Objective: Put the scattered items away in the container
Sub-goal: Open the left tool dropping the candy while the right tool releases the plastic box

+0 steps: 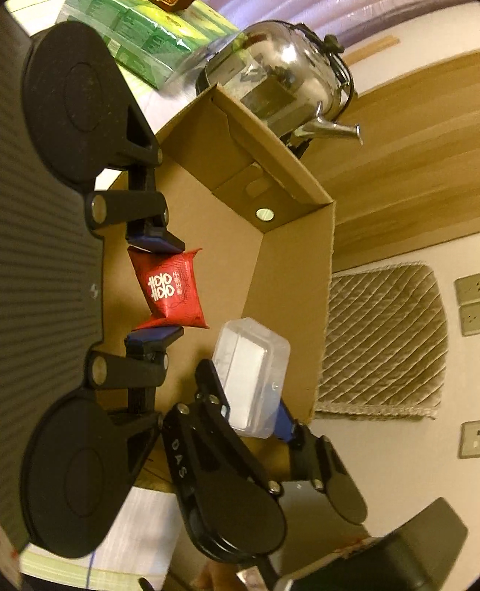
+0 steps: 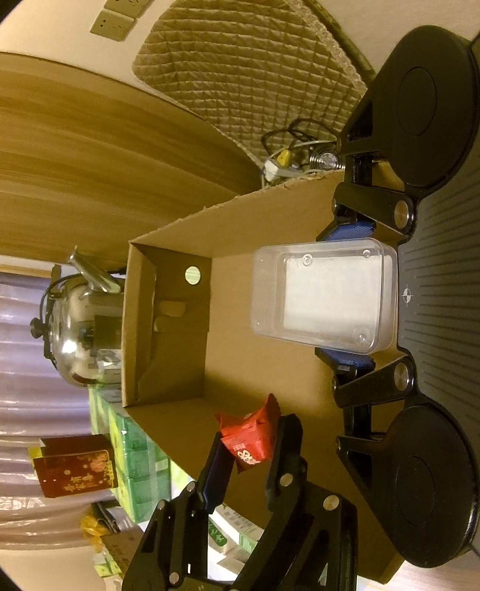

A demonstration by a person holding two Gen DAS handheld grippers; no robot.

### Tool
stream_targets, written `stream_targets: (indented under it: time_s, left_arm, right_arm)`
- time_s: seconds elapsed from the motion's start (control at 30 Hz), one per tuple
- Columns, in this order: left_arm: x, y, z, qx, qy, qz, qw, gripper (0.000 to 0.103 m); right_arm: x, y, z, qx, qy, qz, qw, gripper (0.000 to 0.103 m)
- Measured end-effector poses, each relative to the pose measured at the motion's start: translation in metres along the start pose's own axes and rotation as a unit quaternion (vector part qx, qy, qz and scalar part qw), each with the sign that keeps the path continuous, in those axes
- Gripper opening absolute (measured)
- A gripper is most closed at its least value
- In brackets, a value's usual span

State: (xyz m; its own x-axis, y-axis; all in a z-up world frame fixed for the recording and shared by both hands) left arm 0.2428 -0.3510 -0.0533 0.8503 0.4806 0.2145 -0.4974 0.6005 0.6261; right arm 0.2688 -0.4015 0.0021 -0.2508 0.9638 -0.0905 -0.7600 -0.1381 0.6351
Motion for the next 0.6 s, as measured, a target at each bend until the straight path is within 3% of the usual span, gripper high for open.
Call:
stream_targets:
  time_s: [0.23,0.6]
  left_arm:
    - [-0.001,-0.006,-0.007,0.014,0.0,-0.002,0.9999,0.043]
    - [0.006,0.011,-0.004,-0.006,-0.003,0.013,0.9999,0.042]
  right_arm:
    - [0.001,0.001,0.001,-0.002,0.002,0.002,1.0,0.054]
    - [0.004,0.001,0.002,-0.004,0.004,0.005,1.0,0.054]
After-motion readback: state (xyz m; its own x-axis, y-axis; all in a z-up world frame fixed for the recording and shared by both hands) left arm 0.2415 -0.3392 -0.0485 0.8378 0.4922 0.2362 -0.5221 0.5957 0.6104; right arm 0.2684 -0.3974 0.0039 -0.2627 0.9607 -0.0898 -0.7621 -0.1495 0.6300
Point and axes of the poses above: each gripper's, at about its wrist camera, not at the fingertips, and y roughly against the way its jaws point, x to its left, z to its top, the point moved 7 cm from there along -y, roughly the way its jaws point, and after that the axes turned 7 degrees about -x, right-handed, at the moved point
